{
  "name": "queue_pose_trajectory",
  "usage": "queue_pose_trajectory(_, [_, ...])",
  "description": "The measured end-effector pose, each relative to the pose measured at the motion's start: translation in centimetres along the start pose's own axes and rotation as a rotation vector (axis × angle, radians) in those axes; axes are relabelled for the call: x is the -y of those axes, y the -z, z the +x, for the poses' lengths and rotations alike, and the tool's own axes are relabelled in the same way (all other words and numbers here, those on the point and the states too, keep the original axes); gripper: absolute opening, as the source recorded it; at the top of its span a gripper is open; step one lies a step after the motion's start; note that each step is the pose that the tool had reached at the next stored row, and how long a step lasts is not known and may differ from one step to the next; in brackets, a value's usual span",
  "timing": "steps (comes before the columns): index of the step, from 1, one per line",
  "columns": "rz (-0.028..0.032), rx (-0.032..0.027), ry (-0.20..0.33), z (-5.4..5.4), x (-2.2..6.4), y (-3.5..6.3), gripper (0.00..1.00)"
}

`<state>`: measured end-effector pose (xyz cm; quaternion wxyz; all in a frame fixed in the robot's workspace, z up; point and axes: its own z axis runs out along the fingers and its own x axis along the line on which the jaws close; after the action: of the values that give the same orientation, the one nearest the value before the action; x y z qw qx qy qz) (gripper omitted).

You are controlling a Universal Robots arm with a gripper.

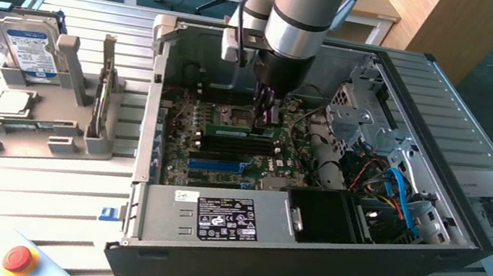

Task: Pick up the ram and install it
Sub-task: 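Insert the ram into the slot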

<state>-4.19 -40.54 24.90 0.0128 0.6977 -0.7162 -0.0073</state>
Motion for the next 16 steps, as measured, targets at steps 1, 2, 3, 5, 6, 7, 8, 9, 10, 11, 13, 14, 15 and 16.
queue_pose_trajectory(1, [0.0000, 0.0000, 0.000, 0.01, 0.01, -0.10, 0.12])
queue_pose_trajectory(2, [0.0000, -0.0001, 0.000, 0.02, 0.01, -0.18, 0.12])
queue_pose_trajectory(3, [0.0000, -0.0001, 0.000, 0.02, 0.01, -0.23, 0.12])
queue_pose_trajectory(5, [0.0000, -0.0001, 0.000, 0.02, 0.01, -0.23, 0.12])
queue_pose_trajectory(6, [-0.0001, -0.0002, 0.000, 0.02, 0.01, -0.22, 0.12])
queue_pose_trajectory(7, [0.0000, -0.0002, 0.000, 0.02, 0.02, -0.22, 0.12])
queue_pose_trajectory(8, [0.0000, -0.0001, 0.000, 0.02, 0.06, -0.23, 0.12])
queue_pose_trajectory(9, [0.0001, -0.0001, 0.000, 0.02, 0.10, -0.23, 0.12])
queue_pose_trajectory(10, [0.0000, -0.0001, 0.000, 0.02, 0.11, -0.23, 0.12])
queue_pose_trajectory(11, [0.0000, 0.0000, 0.000, 0.02, 0.11, -0.23, 0.12])
queue_pose_trajectory(13, [0.0001, 0.0000, 0.000, 0.03, 0.11, -0.24, 0.12])
queue_pose_trajectory(14, [0.0000, 0.0000, 0.000, 0.09, 0.12, -0.26, 0.12])
queue_pose_trajectory(15, [0.0001, 0.0001, 0.000, 0.18, 0.12, -0.27, 0.12])
queue_pose_trajectory(16, [0.0001, -0.0001, 0.000, 0.26, 0.12, -0.28, 0.12])
